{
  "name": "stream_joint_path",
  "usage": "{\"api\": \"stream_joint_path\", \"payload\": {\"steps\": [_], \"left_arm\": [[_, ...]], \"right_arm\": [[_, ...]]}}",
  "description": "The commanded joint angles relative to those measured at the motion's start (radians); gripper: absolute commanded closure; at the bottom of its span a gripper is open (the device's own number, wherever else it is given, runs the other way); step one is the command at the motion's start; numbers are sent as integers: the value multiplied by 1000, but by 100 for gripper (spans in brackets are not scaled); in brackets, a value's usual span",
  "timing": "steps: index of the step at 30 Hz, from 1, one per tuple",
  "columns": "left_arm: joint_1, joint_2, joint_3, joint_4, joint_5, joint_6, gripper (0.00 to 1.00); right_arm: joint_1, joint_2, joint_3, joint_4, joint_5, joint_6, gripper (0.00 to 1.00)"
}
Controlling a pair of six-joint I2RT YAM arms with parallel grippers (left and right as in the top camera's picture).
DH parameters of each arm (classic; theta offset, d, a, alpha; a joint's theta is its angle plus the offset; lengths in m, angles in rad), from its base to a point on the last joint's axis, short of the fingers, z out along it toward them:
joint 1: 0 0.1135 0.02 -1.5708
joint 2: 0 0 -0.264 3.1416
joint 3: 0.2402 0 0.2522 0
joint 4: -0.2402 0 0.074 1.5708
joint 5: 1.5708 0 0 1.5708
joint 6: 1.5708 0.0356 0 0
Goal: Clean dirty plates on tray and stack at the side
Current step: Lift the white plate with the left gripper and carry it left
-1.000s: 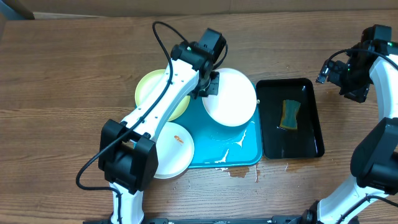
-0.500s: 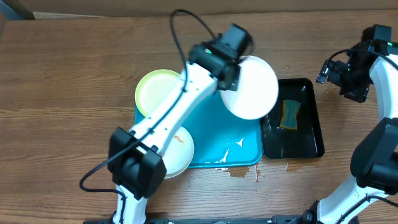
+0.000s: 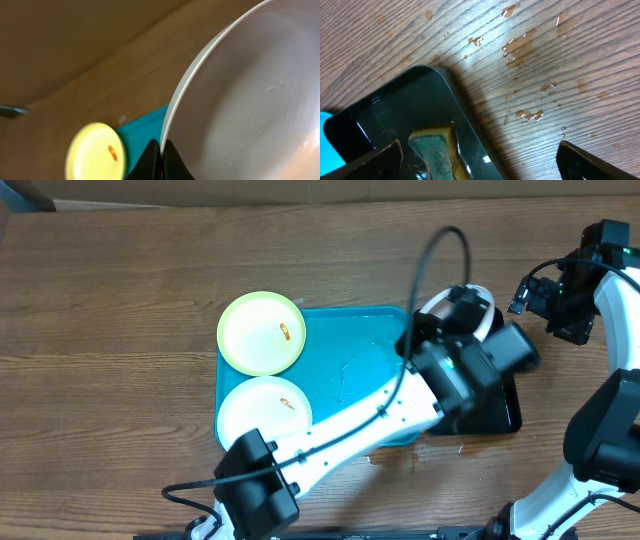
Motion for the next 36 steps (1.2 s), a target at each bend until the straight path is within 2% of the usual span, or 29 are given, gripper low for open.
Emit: {"api": "stream_joint_path", "payload": {"steps": [1,20,23,30,31,36], "left_arm": [[-43,5,28,24,-233,12,96],[-50,5,28,87,-256,23,96],[-33,5,28,93,-214,23,96],[123,5,28,65,219,23,96],[183,5,28,58,357,23,96],[397,5,28,37,789,23,96]], "right_arm": [[0,-23,13,2,6,4,0],[0,-23,13,2,6,4,0],[0,-23,13,2,6,4,0],[0,-23,13,2,6,4,0],[0,-23,13,2,6,4,0],[0,-23,13,2,6,4,0]]}}
